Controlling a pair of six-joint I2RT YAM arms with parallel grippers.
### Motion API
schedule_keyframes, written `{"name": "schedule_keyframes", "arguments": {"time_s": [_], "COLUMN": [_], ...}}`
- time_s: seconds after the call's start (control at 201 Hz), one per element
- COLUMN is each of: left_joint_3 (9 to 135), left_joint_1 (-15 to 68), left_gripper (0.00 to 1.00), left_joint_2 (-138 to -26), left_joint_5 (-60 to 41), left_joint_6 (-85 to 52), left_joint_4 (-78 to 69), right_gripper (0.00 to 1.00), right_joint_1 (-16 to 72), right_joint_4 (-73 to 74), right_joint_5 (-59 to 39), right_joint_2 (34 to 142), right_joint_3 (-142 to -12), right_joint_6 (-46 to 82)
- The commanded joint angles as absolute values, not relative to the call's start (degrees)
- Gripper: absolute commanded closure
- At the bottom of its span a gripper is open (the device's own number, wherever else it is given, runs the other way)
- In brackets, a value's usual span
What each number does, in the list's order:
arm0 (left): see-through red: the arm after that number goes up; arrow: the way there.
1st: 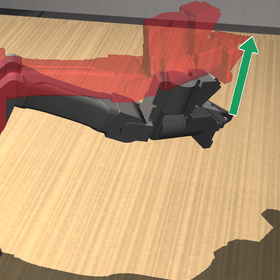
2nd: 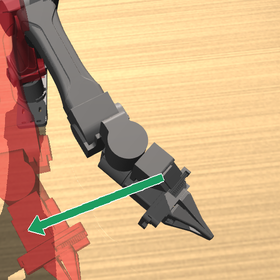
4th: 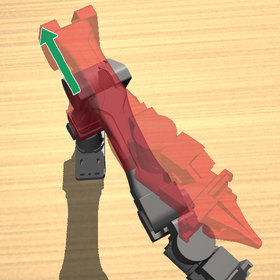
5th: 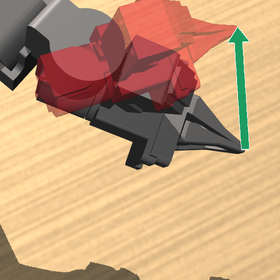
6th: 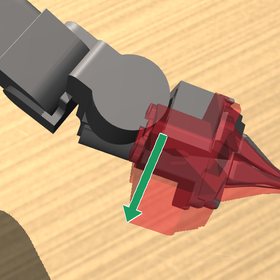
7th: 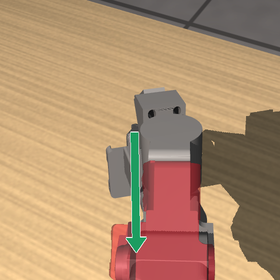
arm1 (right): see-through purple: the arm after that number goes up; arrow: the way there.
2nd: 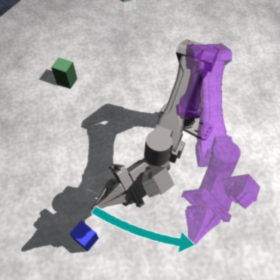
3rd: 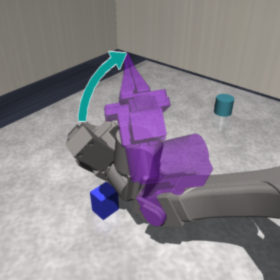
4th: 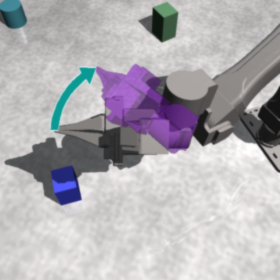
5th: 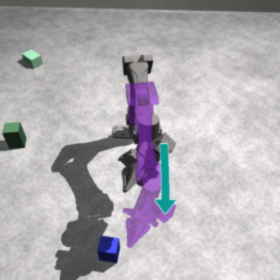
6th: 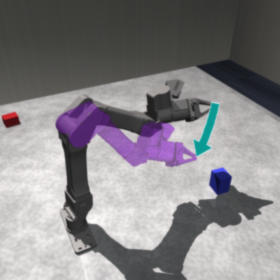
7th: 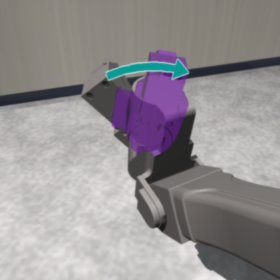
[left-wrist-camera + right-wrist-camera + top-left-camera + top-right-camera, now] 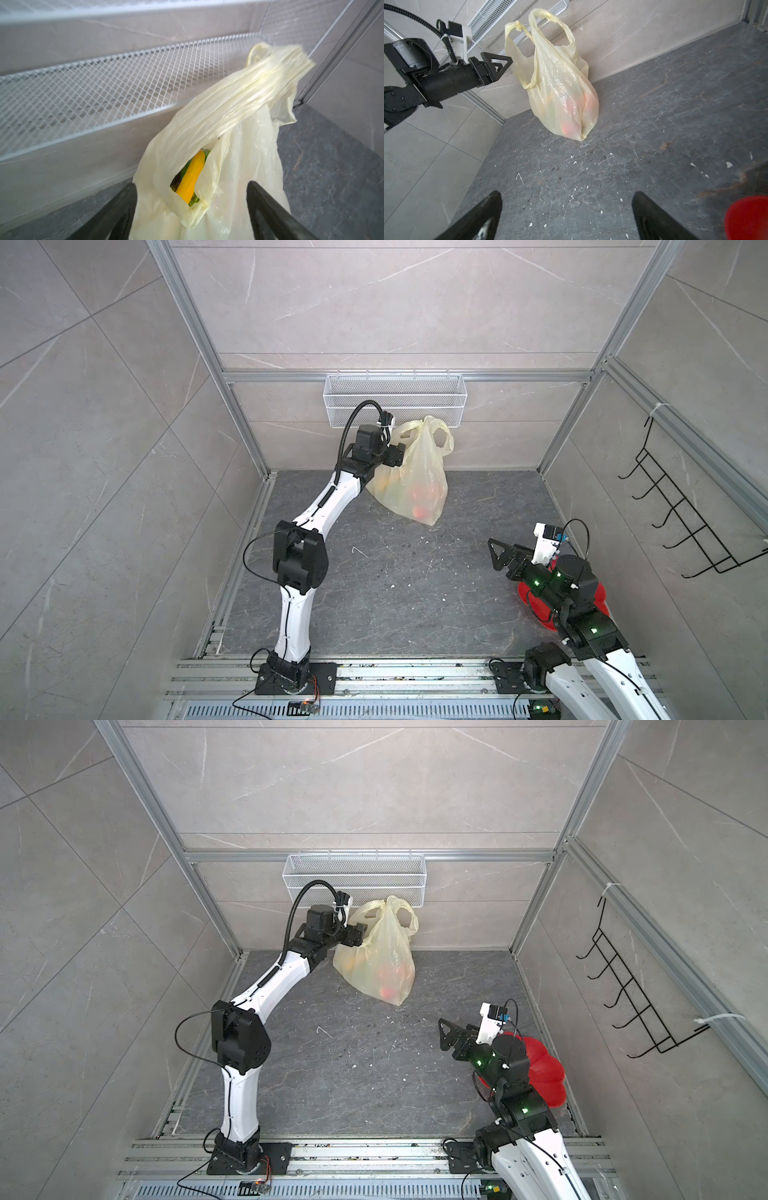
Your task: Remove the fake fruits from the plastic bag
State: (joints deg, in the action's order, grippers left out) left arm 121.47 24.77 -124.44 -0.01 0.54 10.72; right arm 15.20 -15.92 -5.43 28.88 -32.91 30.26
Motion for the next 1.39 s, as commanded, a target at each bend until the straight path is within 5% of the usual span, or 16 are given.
{"name": "schedule_keyframes", "arguments": {"time_s": [0.0, 0.343, 0.647, 0.871, 1.389], "left_joint_3": [129.37, 130.8, 101.62, 83.88, 47.27], "left_joint_1": [24.91, 25.05, 24.9, 24.8, 25.84], "left_gripper": [0.29, 1.0, 1.0, 1.0, 1.0], "left_joint_2": [-128.37, -128.31, -104.63, -89.14, -54.31], "left_joint_5": [2.25, 5.15, 14.37, 16.08, 1.33], "left_joint_6": [1.86, -3.34, -18.01, -26.17, -45.08], "left_joint_4": [14.73, 11.49, 6.31, 5.25, 10.95], "right_gripper": [0.01, 0.01, 0.02, 0.02, 0.02], "right_joint_1": [15.34, 15.36, 17.48, 29.47, 45.16], "right_joint_4": [-15.83, -15.08, -15.89, -15.72, -22.96], "right_joint_5": [-5.89, -6.55, -5.33, 2.13, 11.83], "right_joint_2": [29.19, 35.82, 49.93, 60.97, 78.97], "right_joint_3": [-31.96, -34.64, -40.01, -48.06, -73.36], "right_joint_6": [30.11, 31.13, 31.24, 31.74, 32.71]}}
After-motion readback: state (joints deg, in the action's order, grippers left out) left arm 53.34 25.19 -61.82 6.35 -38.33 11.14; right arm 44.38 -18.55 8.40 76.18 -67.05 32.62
